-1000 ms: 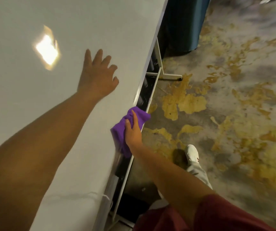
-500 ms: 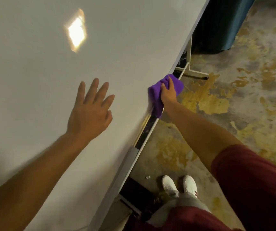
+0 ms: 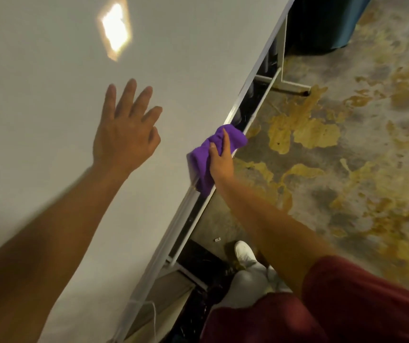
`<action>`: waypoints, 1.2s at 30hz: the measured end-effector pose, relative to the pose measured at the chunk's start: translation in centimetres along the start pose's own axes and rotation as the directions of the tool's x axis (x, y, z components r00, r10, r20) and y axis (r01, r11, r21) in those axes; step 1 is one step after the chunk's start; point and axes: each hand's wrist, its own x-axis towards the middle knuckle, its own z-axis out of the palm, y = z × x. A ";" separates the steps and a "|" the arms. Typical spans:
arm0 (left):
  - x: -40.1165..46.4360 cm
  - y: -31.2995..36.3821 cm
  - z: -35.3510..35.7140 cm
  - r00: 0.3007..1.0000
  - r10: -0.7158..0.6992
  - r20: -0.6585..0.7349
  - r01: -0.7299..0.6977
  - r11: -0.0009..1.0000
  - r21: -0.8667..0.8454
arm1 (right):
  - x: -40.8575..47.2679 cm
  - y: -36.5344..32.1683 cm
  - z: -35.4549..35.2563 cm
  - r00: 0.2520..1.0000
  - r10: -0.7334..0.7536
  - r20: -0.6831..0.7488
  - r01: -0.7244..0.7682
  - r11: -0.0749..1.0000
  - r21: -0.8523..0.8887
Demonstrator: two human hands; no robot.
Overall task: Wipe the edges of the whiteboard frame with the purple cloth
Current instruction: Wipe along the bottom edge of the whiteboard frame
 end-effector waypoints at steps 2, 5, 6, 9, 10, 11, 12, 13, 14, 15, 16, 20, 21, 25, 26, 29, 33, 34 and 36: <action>-0.2 0.0 -0.2 1.000 -0.001 0.006 0.001 1.000 0.017 | -0.6 0.1 0.1 1.000 0.009 0.005 -0.009 1.000 0.011; -0.1 0.1 -0.6 1.000 -0.007 0.021 0.007 1.000 0.021 | -0.9 -0.2 0.1 1.000 -0.002 0.019 0.002 1.000 0.010; 0.0 0.0 -0.8 1.000 -0.008 0.020 0.008 0.999 0.032 | -0.9 -0.2 0.1 1.000 -0.016 0.014 0.016 1.000 0.012; 0.1 0.0 -0.8 1.000 0.004 0.009 -0.005 0.999 0.052 | -1.3 0.3 0.3 0.999 -0.028 -0.018 0.029 0.999 0.025; 0.2 -0.1 -1.1 1.000 0.004 -0.001 -0.004 0.999 0.051 | -1.4 0.3 0.6 0.999 -0.041 -0.016 0.041 0.999 0.013; 0.0 0.0 -1.5 1.000 0.000 0.009 -0.001 0.999 0.033 | -1.8 0.8 0.8 0.999 -0.048 -0.023 0.049 0.999 0.011; -0.3 -0.3 -1.7 1.000 -0.002 0.002 0.002 1.000 0.010 | -2.3 1.2 1.2 0.996 -0.074 -0.050 0.074 0.997 -0.004; -0.5 -0.2 -1.8 1.000 0.010 0.000 -0.010 1.000 -0.012 | -2.8 1.9 1.2 0.994 -0.090 -0.066 0.088 0.996 -0.025; -0.6 -0.4 -2.1 1.000 0.022 -0.005 -0.022 0.999 -0.039 | -3.1 2.0 1.2 0.994 -0.092 -0.059 0.089 0.995 -0.043; -1.7 -1.0 -2.2 0.999 0.031 -0.015 -0.032 0.997 -0.071 | -3.8 2.5 1.4 0.996 -0.084 -0.039 0.082 0.995 -0.052; -2.8 -1.6 -2.4 0.999 0.052 -0.016 -0.053 0.993 -0.109 | -4.0 2.6 1.2 0.997 -0.075 -0.021 0.074 0.996 -0.045; -8.0 -3.5 -2.2 0.990 0.131 -0.059 -0.136 0.987 -0.090 | -5.1 2.1 -1.6 0.990 -0.134 -0.041 0.128 0.984 -0.123; -9.0 -4.2 -2.2 0.990 0.118 -0.074 -0.125 0.987 -0.104 | -5.2 1.7 -2.7 0.990 -0.120 -0.068 0.115 0.990 -0.078; -13.3 -6.0 -2.2 0.991 0.070 -0.113 -0.079 0.994 -0.077 | -8.3 1.7 -6.0 0.996 -0.007 -0.093 0.033 0.961 0.276; -13.9 -6.4 -2.1 0.989 0.082 -0.121 -0.090 0.994 -0.064 | -9.3 2.3 -6.0 0.997 0.007 -0.081 0.019 0.949 0.314; -15.5 -6.9 -2.4 0.992 0.083 -0.093 -0.088 0.995 -0.053 | -12.2 5.1 -3.1 0.998 0.019 -0.053 0.000 0.945 0.326; -16.5 -6.7 -3.5 0.998 0.046 -0.051 -0.048 0.998 -0.043 | -15.0 7.4 2.9 0.997 -0.012 -0.077 0.028 0.977 0.213; -16.9 -6.8 -3.6 0.997 0.054 -0.062 -0.056 0.998 -0.022 | -15.6 7.7 3.8 0.997 -0.012 -0.080 0.026 0.984 0.174; -18.1 -7.0 -3.3 0.993 0.070 -0.093 -0.069 0.998 0.011 | -17.1 8.8 5.2 0.994 0.026 -0.105 -0.010 0.989 0.150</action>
